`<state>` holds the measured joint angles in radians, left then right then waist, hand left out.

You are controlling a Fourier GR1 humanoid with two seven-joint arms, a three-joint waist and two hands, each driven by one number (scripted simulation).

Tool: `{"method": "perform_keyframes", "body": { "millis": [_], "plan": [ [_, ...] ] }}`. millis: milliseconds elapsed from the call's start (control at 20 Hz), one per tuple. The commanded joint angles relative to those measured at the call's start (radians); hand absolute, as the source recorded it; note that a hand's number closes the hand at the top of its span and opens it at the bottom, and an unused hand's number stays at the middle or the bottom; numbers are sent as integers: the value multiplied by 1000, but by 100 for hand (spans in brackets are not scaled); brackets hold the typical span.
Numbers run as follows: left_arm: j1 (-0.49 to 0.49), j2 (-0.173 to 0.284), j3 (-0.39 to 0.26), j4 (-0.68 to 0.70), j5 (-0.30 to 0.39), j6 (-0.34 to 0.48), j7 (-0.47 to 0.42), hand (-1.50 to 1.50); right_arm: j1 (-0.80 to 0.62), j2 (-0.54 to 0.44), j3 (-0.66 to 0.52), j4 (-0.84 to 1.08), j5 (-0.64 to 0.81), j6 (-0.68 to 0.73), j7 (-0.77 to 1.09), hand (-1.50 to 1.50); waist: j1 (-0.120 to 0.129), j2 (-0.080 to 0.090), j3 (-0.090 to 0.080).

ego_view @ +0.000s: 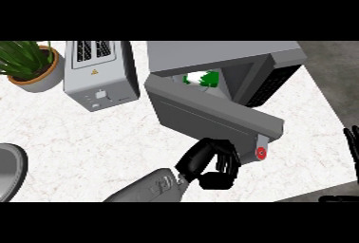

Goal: Pick up the milk, place it into the microwave and close the microwave

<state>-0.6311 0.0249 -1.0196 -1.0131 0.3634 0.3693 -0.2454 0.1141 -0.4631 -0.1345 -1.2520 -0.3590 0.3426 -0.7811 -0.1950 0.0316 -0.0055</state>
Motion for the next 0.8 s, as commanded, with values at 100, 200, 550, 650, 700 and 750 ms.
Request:
{"method": "perform_keyframes", "body": {
  "millis": [100, 200, 550, 650, 700, 750],
  "plan": [
    [-140, -24, 32, 9, 73, 60, -28, 150, -27, -48, 14, -35, -17, 67, 24, -150, -55, 11, 0],
    [-170, -24, 34, 24, 84, 80, -40, 150, -38, -51, 11, -39, -22, 65, 22, -150, -74, 16, 2],
    [-312, -24, 80, 88, 149, 105, -16, 150, -104, -78, 10, -70, -60, 86, 57, -150, -120, 29, 5],
    [-331, -24, 86, 111, 172, 110, -9, 150, -109, -80, 21, -78, -68, 99, 68, -150, -137, 37, 5],
    [-336, -24, 75, 111, 180, 117, -8, 150, -121, -81, 23, -78, -79, 114, 69, -150, -135, 36, 6],
    [-363, -24, 91, 122, 192, 111, 1, 150, -128, -78, 22, -81, -92, 115, 76, -150, -147, 39, 7]
  ]
}}
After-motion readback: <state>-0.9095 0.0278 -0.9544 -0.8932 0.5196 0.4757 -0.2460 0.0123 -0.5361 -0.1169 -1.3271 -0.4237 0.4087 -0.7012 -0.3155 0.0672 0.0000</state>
